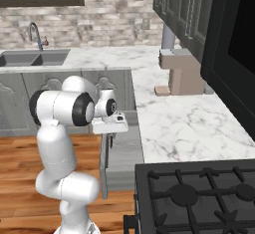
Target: Organize the utensils by type. Pick up the wooden spoons from the counter and place them in the open cabinet. Then pick up the metallic utensils from the counter and place them in the open drawer.
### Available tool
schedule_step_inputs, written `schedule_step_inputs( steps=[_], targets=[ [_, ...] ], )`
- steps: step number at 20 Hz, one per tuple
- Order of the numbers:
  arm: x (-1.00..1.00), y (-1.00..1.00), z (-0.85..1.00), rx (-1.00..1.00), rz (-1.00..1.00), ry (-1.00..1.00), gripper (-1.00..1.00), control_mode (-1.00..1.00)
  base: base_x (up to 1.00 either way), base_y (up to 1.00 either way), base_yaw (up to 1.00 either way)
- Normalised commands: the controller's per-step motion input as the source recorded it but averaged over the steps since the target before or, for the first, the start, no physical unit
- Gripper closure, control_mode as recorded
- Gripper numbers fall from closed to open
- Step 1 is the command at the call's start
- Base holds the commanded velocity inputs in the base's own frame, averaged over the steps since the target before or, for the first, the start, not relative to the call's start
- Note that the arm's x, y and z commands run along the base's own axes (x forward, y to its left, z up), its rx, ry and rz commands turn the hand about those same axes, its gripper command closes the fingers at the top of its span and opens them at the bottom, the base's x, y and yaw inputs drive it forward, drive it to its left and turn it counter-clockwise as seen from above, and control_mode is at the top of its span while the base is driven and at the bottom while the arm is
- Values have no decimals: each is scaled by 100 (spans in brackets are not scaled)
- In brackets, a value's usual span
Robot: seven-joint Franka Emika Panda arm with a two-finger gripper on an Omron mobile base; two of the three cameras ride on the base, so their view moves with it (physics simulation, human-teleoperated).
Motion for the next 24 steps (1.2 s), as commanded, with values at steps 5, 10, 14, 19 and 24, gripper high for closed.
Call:
schedule_step_inputs(
  steps=[5,10,14,19,24],
  targets=[
    [24,0,-29,0,-5,-1,100,-100,0,0,0],
    [34,0,-30,0,0,0,100,-100,0,0,0],
    [32,0,-30,0,0,0,100,-100,0,0,0],
    [26,2,-31,0,0,0,100,-100,0,0,0],
    [22,4,-29,0,0,0,100,-100,0,0,0]
  ],
)
